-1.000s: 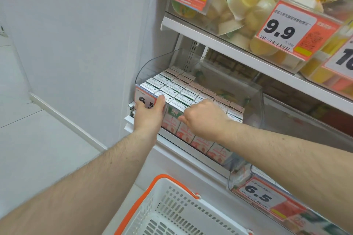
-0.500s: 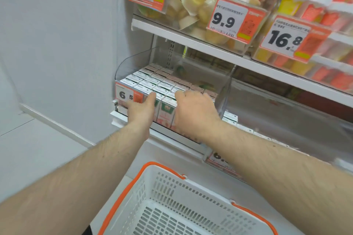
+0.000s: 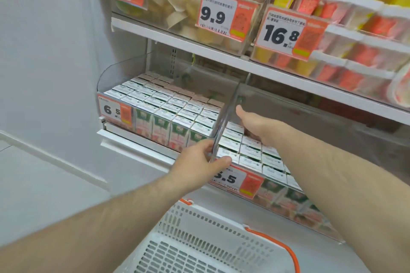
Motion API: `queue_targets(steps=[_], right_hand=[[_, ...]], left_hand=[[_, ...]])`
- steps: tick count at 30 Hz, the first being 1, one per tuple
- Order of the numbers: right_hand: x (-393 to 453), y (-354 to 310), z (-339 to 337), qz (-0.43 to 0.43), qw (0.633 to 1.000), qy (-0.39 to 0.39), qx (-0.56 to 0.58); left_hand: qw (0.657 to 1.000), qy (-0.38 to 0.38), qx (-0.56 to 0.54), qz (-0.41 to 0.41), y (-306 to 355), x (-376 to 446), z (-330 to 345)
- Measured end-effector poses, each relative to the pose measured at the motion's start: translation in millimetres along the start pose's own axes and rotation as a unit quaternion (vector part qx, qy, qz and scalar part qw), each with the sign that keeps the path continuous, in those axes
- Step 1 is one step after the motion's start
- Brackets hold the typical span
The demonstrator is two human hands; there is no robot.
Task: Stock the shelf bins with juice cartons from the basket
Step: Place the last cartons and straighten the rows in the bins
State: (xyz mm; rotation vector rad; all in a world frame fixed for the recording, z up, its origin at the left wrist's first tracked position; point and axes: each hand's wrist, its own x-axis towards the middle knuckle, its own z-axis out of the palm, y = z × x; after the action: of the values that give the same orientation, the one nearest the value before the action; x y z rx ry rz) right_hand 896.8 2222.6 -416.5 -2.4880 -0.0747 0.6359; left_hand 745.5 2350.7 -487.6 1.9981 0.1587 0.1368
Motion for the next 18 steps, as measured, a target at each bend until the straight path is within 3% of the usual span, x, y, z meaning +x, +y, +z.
queue_targets(steps=[4,11,14,18], right_hand=[[15.1,-8.0,2.1,-0.015,0.999,-0.019,0.033],[12.0,10.5,-17.9,0.048,0.996,-0.06,-0.04],[1.0,25.8,-26.5,0.051,0.993,-0.031,-0.097],[-14.4,31.9,-18.5,0.027,0.993,-0.081,-0.082]], left_hand=[[0.999,0.028,-0.018,0.016,1.2,-0.8,3.8],[0.999,0.043,0.019,0.026,9.3,-10.1,14.8],[0.996,0.019,0.078,0.048,11.6,-18.3,21.2],[0.986,0.05,0.146,0.064,16.1,-21.4,30.3]])
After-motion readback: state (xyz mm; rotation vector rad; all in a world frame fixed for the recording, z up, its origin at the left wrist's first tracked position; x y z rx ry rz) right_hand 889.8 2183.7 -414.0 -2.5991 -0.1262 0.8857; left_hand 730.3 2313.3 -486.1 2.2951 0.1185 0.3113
